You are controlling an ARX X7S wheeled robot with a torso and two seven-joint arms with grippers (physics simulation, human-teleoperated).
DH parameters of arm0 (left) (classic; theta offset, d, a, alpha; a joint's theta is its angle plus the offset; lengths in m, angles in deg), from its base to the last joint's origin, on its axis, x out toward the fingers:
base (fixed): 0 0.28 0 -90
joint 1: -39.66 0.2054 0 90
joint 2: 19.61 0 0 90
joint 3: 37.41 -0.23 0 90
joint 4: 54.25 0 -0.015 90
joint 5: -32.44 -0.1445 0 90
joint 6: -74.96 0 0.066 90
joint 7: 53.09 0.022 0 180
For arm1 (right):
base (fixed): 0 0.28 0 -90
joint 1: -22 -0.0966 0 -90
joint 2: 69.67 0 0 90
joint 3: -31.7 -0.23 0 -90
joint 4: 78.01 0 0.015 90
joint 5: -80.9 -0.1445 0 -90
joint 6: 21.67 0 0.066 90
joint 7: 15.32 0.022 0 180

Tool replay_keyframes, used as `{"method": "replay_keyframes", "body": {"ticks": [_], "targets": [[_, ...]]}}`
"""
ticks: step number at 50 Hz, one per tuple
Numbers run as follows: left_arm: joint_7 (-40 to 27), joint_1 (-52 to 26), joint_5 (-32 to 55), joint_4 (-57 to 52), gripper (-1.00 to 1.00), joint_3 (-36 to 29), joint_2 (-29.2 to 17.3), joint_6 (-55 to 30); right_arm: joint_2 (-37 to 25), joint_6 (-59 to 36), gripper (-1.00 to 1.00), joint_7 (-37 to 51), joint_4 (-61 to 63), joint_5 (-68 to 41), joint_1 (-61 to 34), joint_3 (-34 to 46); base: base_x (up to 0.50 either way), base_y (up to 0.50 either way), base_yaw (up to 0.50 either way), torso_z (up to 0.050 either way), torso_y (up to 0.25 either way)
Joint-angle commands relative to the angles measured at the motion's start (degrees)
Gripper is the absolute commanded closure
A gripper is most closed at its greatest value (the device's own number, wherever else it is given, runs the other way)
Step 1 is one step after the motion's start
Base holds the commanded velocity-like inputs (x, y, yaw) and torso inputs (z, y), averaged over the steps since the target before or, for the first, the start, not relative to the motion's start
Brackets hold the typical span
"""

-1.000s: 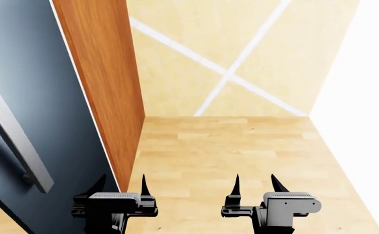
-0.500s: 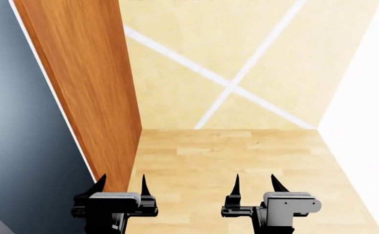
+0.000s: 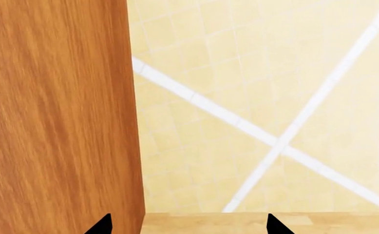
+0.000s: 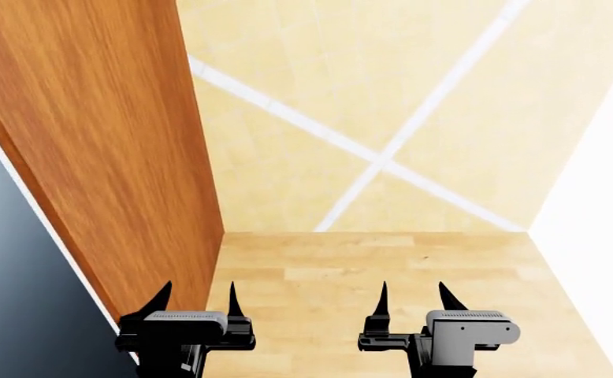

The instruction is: Close the fridge door

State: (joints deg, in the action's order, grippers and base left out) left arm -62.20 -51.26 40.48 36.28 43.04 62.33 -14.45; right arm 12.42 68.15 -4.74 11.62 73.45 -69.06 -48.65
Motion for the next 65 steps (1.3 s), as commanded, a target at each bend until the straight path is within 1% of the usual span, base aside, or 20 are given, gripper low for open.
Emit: {"method": "replay_keyframes", "body": {"ticks": [1, 12, 27, 38, 42, 45, 48, 54, 60, 65], "targets": [[-0.5, -0.1, 0.4, 0.0, -1.00, -0.5, -0.4, 0.1, -0.4, 0.2, -1.00, 0.6, -0.4, -0.1, -0.3, 0.6, 0.15, 0.00, 0.00, 0.000, 0.000], [-0.9, -0.1, 0.8, 0.1, -1.00, -0.9, -0.8, 0.2, -0.7, 0.3, -1.00, 1.1, -0.6, -0.8, -0.4, 0.7, 0.00, 0.00, 0.00, 0.000, 0.001], [-1.4, -0.2, 1.2, 0.1, -1.00, -1.5, -1.2, 0.3, -1.3, 0.8, -1.00, 1.1, -0.1, -1.6, -0.1, 1.4, 0.00, 0.45, 0.00, 0.000, 0.000], [-2.0, -0.1, 1.4, -0.1, -1.00, -1.7, -1.5, 0.5, -1.5, 1.0, -1.00, 1.4, -0.4, -2.3, -0.3, 1.6, 0.00, 0.01, 0.00, 0.000, 0.000], [-5.7, 1.5, 1.9, -2.4, -1.00, 0.7, -0.4, 2.2, -1.6, 0.9, -1.00, 1.6, -0.4, -2.4, -0.4, 1.7, 0.00, 0.00, 0.00, 0.000, 0.000], [-10.4, 2.5, 4.6, -5.0, -1.00, 5.0, 2.2, 4.6, -1.6, 0.9, -1.00, 1.7, -0.5, -2.4, -0.4, 1.8, 0.00, 0.00, 0.00, 0.000, 0.000], [-15.5, 3.4, 5.2, -8.1, -1.00, 7.9, 3.6, 3.7, -1.7, 0.9, -1.00, 1.8, -0.4, -2.5, -0.4, 1.8, 0.00, 0.00, 0.00, 0.000, 0.000], [-26.5, 4.4, 1.9, -11.4, -1.00, 12.2, 5.5, 1.5, -1.9, 1.0, -1.00, 1.9, -0.4, -2.6, -0.4, 2.1, 0.00, 0.00, 0.00, 0.000, 0.000], [-30.6, 4.6, 3.1, -12.2, -1.00, 15.0, 5.0, 0.4, -1.9, 1.0, -1.00, 2.0, -0.5, -2.6, -0.7, 2.5, 0.00, 0.00, 0.00, 0.000, 0.000], [-32.6, 4.8, 5.8, -16.0, -1.00, 17.2, 3.7, -3.0, -2.0, 0.9, -1.00, 2.3, -0.7, -2.5, -0.9, 2.7, 0.00, 0.00, 0.00, 0.000, 0.000]]}}
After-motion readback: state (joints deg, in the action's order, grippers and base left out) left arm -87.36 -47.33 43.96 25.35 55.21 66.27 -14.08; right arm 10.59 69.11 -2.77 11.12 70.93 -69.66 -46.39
